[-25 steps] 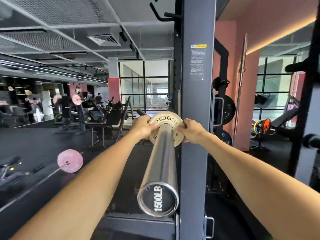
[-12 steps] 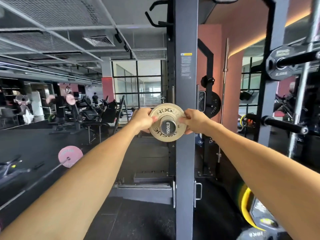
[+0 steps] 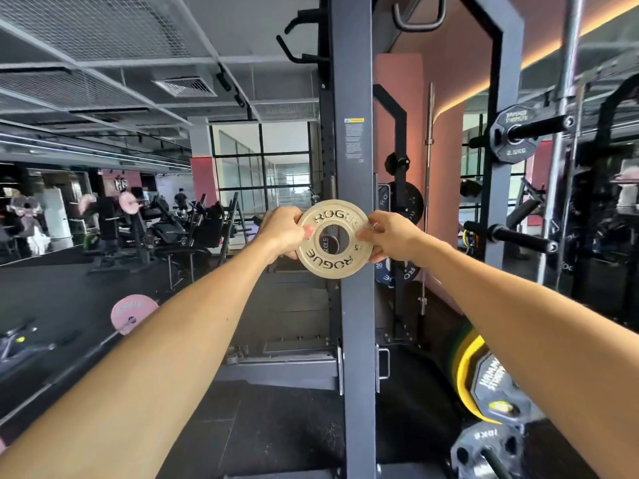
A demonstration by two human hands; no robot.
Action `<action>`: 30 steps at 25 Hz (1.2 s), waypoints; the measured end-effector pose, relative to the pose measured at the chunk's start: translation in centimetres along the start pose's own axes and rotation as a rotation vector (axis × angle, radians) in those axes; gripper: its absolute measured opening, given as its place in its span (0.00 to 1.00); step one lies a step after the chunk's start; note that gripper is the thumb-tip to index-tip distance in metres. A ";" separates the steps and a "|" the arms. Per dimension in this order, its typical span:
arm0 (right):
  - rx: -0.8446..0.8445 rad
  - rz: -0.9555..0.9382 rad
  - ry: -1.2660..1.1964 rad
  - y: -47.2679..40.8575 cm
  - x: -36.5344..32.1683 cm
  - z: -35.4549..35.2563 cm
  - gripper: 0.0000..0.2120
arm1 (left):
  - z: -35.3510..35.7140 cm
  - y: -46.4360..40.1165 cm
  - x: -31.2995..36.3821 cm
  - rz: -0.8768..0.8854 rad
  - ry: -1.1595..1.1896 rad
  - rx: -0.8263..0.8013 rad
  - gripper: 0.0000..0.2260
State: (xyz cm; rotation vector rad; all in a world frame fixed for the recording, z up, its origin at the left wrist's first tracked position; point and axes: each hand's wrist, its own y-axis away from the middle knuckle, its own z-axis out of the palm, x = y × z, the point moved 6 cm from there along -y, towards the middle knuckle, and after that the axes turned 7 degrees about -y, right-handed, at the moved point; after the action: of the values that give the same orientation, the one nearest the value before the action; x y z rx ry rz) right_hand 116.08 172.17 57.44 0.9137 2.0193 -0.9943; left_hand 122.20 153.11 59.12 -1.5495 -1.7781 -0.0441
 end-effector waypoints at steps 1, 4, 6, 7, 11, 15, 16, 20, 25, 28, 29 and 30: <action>0.005 -0.002 -0.002 0.1 -0.5 -0.8 0.13 | -0.3 -0.1 0.8 0.004 -0.003 0.003 0.05; 0.015 -0.009 -0.026 0.3 -1.0 -3.2 0.13 | -0.7 -1.0 3.4 0.037 -0.033 0.019 0.02; 0.017 -0.005 -0.033 0.4 -0.7 -4.9 0.13 | 0.0 -1.8 4.9 0.041 -0.016 0.008 0.01; 0.022 -0.003 -0.034 0.5 -0.3 -6.0 0.13 | 0.7 -2.3 5.7 0.044 -0.004 0.002 0.01; 0.070 0.009 -0.036 0.9 2.0 -11.9 0.12 | 4.8 -4.2 10.7 0.071 0.037 -0.003 0.04; 0.108 0.031 -0.006 1.2 4.6 -19.0 0.13 | 9.5 -6.2 16.8 0.114 0.077 0.003 0.02; 0.118 0.021 0.017 1.2 5.3 -21.0 0.13 | 10.7 -6.9 18.5 0.128 0.086 0.015 0.02; 0.131 -0.006 0.070 0.5 8.1 -28.5 0.10 | 15.4 -9.6 24.3 0.165 0.109 0.015 0.06; 0.140 0.012 0.105 -2.0 12.1 -34.4 0.10 | 20.3 -13.0 28.3 0.178 0.107 -0.003 0.06; 0.139 0.016 0.103 -4.1 15.1 -36.9 0.12 | 23.4 -15.5 29.8 0.186 0.094 -0.009 0.07; 0.139 0.013 0.095 -4.8 15.9 -37.7 0.13 | 24.3 -16.3 30.1 0.187 0.100 -0.013 0.08; 0.138 0.009 0.088 -5.4 16.7 -38.4 0.13 | 25.2 -17.1 30.5 0.190 0.104 -0.012 0.07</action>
State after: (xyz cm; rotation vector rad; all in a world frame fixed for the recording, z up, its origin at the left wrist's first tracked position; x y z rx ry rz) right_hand 92.70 206.74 63.51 1.0556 2.0360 -1.1176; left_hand 95.57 186.30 65.64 -1.6869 -1.5470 -0.0424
